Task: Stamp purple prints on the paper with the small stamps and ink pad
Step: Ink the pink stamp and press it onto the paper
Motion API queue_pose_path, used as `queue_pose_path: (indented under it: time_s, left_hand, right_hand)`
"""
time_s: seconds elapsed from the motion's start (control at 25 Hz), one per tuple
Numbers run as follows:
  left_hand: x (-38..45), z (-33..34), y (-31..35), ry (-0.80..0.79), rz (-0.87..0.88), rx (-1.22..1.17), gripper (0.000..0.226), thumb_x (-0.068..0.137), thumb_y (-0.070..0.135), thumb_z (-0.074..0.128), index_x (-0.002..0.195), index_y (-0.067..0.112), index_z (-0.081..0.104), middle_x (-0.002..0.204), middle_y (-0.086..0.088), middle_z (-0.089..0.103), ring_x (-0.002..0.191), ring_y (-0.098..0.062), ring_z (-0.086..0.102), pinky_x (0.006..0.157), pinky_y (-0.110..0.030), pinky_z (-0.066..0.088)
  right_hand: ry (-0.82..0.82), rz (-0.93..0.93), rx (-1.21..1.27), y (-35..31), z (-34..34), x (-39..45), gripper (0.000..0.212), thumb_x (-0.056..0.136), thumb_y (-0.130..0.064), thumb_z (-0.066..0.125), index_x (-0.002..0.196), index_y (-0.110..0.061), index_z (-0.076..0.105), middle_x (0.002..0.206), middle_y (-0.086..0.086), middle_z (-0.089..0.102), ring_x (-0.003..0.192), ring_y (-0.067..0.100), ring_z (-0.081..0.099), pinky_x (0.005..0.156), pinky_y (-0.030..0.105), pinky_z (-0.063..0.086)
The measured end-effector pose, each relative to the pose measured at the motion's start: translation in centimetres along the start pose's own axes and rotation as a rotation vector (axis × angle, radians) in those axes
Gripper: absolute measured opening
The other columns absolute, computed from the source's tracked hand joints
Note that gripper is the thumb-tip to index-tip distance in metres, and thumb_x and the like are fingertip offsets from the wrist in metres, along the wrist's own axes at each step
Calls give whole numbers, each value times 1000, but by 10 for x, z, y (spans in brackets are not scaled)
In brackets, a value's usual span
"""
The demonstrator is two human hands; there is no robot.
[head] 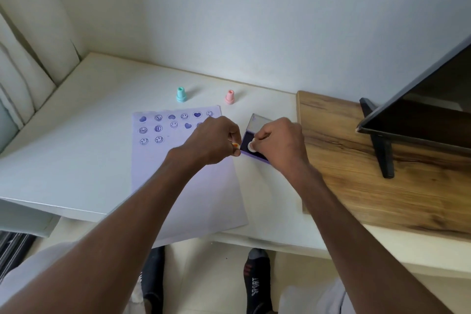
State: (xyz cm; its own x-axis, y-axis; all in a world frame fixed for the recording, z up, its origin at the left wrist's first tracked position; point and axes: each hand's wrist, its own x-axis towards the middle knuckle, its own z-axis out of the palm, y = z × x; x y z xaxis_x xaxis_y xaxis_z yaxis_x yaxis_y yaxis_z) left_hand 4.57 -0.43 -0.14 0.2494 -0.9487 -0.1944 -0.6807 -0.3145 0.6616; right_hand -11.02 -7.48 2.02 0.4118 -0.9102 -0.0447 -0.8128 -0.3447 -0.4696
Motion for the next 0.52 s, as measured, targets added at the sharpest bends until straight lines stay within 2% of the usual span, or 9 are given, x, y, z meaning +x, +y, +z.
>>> queue_pose_path:
  time_s: [0.08,0.24,0.36,0.52]
  left_hand:
    - [-1,1,-1,-13,0,22,19,75,19,87,92,21,80,96,3,78,99,-18,71,89,-44,59]
    - [-2,1,1,-19,4,48,20,75,18,88,92,20,79,98,2,77,101,-20,70,90,-45,58]
    - [-2,2,4,-29,5,69,19,76,18,87,92,19,78,99,0,76,101,-21,69,90,-45,57]
    - [-3,4,5,-27,2,76,19,76,18,87,91,20,77,102,-2,76,103,-23,69,90,-45,58]
  right_hand:
    - [3,-9,-65,-3,3,-2,27,83,-21,83,108,-12,81,111,12,77,99,29,73,75,27,59]
    - [26,50,33,-1,5,-2,27,81,-22,85,105,-12,82,108,9,79,97,26,73,75,28,60]
    - [42,23,-20,-3,9,-6,24,84,-19,83,106,-12,81,110,10,78,98,27,73,72,25,56]
    - [56,98,88,-1,9,-3,22,75,-20,88,96,-14,84,97,8,79,88,25,74,70,26,59]
